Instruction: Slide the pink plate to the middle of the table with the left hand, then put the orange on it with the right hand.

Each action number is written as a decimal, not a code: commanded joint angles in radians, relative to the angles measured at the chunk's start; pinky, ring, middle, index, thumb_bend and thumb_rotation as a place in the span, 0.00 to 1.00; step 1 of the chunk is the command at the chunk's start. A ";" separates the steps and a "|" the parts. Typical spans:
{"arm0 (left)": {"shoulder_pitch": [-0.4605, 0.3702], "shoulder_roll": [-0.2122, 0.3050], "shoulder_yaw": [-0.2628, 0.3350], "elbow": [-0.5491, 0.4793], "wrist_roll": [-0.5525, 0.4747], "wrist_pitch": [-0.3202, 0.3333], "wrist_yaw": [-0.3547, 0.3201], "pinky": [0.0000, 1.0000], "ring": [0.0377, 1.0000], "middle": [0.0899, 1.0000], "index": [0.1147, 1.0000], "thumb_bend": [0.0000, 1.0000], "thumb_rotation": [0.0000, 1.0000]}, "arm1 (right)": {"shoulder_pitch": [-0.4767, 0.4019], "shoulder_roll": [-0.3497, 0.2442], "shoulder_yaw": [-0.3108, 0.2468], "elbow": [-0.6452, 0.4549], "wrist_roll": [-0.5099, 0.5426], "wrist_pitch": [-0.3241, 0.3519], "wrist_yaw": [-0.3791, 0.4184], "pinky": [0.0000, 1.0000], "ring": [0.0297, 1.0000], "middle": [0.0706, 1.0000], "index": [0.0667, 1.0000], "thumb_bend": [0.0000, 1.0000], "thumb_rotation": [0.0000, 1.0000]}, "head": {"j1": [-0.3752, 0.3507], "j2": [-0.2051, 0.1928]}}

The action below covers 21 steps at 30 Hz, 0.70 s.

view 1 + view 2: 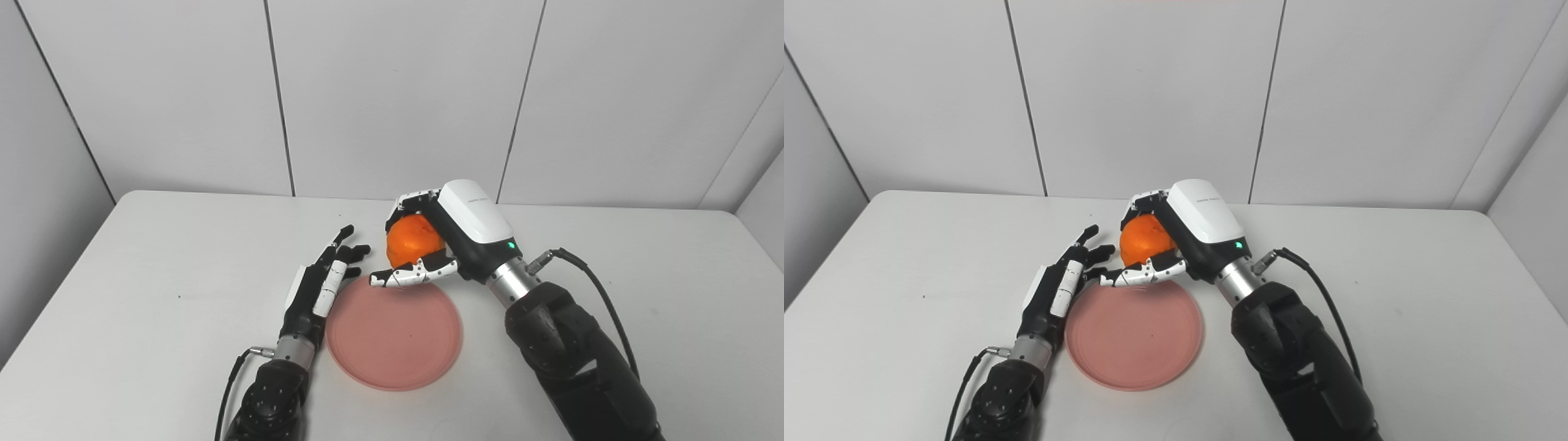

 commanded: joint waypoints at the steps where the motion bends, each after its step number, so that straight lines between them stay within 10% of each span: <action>1: 0.007 -0.012 -0.007 0.019 -0.001 0.029 -0.011 0.76 0.85 0.79 0.89 0.88 1.00 | -0.034 -0.005 0.014 0.011 -0.003 -0.050 0.003 0.17 0.19 0.21 0.22 0.65 0.49 | 0.001 0.001; 7: 0.006 -0.014 0.000 0.025 -0.025 0.014 -0.020 0.75 0.87 0.88 0.86 0.86 1.00 | -0.052 -0.037 0.075 0.063 0.001 -0.091 0.062 0.20 0.22 0.25 0.29 0.61 0.51 | -0.003 0.003; 12: 0.010 -0.019 -0.004 0.018 -0.021 0.030 -0.012 0.73 0.86 0.83 0.83 0.87 1.00 | -0.072 -0.054 0.111 0.105 -0.006 -0.125 0.109 0.29 0.32 0.35 0.55 0.59 0.50 | -0.005 0.009; 21: 0.009 -0.015 -0.003 0.020 -0.021 0.029 -0.014 0.77 0.86 0.81 0.86 0.89 1.00 | -0.128 -0.058 0.147 0.200 -0.027 -0.169 0.138 0.31 0.35 0.38 0.45 0.59 0.62 | -0.010 0.018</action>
